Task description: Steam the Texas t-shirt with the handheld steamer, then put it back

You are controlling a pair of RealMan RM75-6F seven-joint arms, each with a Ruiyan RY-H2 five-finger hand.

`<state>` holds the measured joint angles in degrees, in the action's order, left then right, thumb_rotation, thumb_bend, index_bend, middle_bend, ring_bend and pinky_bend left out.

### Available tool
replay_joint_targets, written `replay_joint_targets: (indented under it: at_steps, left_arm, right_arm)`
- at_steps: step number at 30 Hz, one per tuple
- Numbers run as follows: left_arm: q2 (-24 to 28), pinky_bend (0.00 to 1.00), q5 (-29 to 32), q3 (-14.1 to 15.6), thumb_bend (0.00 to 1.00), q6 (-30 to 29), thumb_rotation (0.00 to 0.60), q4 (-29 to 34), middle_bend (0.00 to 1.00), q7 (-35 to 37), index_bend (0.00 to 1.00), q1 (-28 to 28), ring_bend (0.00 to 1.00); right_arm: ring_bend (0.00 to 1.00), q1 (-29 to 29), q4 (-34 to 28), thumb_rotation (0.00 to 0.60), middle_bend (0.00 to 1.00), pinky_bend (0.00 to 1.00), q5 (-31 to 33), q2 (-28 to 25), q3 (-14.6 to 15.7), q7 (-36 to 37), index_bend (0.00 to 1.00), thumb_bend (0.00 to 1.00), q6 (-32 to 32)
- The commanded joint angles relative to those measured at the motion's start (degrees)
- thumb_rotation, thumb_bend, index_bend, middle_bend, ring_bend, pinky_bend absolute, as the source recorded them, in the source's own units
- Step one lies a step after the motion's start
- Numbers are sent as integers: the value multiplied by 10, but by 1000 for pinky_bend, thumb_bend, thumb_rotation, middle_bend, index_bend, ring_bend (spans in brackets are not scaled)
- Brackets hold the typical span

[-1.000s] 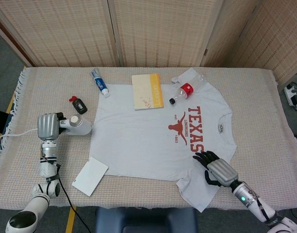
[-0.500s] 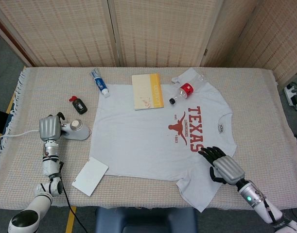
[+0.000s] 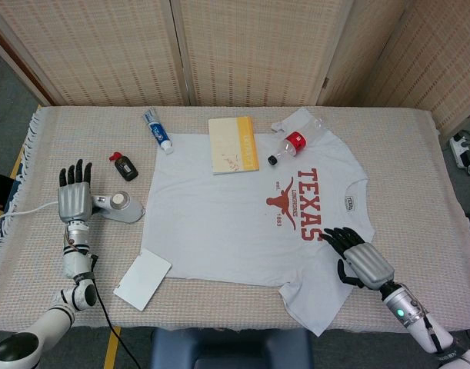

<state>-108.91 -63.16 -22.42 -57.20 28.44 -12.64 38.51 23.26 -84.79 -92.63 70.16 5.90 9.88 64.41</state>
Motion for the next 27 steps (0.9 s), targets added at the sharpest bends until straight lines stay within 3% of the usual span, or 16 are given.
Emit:
replay_joint_targets:
  at_steps: [1,6,11,13,14,15,16,18,19,23,27]
  left_arm:
    - [65,24,44,-2,0,3,600,124,0,-104,0,-42,0]
    - [124,35,74,-2,0,-30,600,247,0,-155,0,-79,0]
    - [171,105,46,10,1,-80,600,330,39,-114,38,-113,4]
    - [197,162,28,18,17,-92,600,366,150,-78,166,-129,65]
    - [208,197,23,20,25,-98,600,380,210,-67,233,-136,114]
    - [222,232,15,25,28,-105,600,400,266,-53,291,-145,169]
    - [234,245,11,29,29,-108,600,416,295,-44,315,-152,198]
    - [263,239,0,41,26,-118,600,456,310,-31,314,-170,213]
    - [276,223,-4,45,16,-124,600,473,298,-26,286,-178,197]
    - [327,186,-25,66,0,-153,600,542,245,-10,194,-212,150]
    - [362,183,-51,91,0,-201,600,589,232,-22,196,-245,137]
  right_arm:
    - [0,-1,3,421,20,0,-2,1,-1,4,0,867,2]
    - [0,-6,6,419,20,0,-3,-3,-2,9,0,849,11]
    - [0,-13,-4,423,20,0,0,-24,-6,6,0,808,26]
    - [0,-20,-14,434,37,8,11,-38,-13,-10,0,703,36]
    - [0,-23,-21,447,59,23,18,-45,-17,-17,0,588,40]
    - [0,-28,-30,453,85,40,26,-53,-22,-26,0,411,49]
    - [0,-33,-37,459,98,50,31,-59,-26,-32,0,246,58]
    - [0,-46,-49,459,100,41,40,-69,-35,-44,0,43,83]
    - [0,-53,-54,459,87,24,44,-73,-38,-49,0,0,95]
    - [0,-79,-75,412,2,0,60,-88,-48,-75,0,0,135]
    - [0,-106,-84,396,0,0,66,-93,-54,-120,0,0,178]
